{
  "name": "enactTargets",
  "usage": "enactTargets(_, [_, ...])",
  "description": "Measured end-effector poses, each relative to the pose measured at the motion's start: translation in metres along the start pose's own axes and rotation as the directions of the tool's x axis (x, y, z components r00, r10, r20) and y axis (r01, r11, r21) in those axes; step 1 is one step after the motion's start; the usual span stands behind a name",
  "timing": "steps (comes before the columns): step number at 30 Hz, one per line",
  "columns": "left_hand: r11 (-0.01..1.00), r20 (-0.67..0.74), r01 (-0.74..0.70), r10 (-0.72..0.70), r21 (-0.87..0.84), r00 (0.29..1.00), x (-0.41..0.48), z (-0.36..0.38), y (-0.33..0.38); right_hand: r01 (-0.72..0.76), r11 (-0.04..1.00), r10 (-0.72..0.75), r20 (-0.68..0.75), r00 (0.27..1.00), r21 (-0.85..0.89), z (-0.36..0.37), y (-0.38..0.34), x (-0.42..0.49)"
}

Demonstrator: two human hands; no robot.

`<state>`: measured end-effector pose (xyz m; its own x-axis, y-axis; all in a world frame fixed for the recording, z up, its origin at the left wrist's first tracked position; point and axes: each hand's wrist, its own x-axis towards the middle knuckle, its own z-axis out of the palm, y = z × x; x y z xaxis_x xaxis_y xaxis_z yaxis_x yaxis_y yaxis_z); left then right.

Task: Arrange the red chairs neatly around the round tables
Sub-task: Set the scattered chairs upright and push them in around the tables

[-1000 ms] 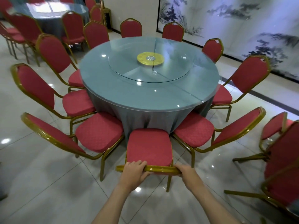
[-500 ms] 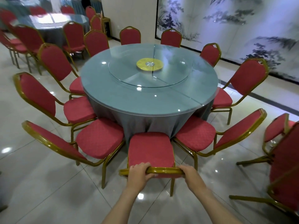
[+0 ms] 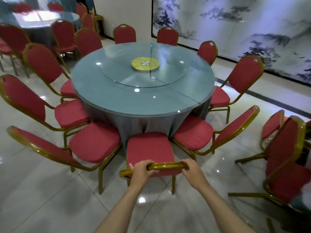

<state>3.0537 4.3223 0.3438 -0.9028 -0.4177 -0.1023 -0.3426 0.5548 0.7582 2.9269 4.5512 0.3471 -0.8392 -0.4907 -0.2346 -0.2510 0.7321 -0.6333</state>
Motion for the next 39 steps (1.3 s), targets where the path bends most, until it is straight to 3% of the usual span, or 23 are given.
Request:
enactTargets(5, [0.998,0.043,0.022,-0.025,0.06,0.999,0.0,-0.013,0.008,-0.001,0.993,-0.001,0.016,1.0,0.119,-0.037,0.014,-0.017])
enactTargets(13, [0.998,-0.07,-0.039,0.042,0.041,0.997,-0.005,0.026,0.093,-0.047,0.96,0.009,0.137,0.99,0.276,-0.11,0.08,-0.034])
enactTargets(24, [0.998,-0.103,-0.068,0.066,-0.011,0.992,0.01,0.095,0.189,-0.074,0.92,0.036,0.104,0.994,0.385,-0.201,0.156,-0.032])
enactTargets(33, [0.986,-0.09,-0.049,0.035,-0.158,0.995,0.069,0.139,0.231,-0.081,0.877,0.053,0.072,0.996,0.473,-0.239,0.17,0.035])
enactTargets(39, [0.96,-0.125,-0.043,0.009,-0.278,0.992,0.15,0.164,0.249,-0.048,0.896,0.037,0.034,0.999,0.441,-0.277,0.176,0.116])
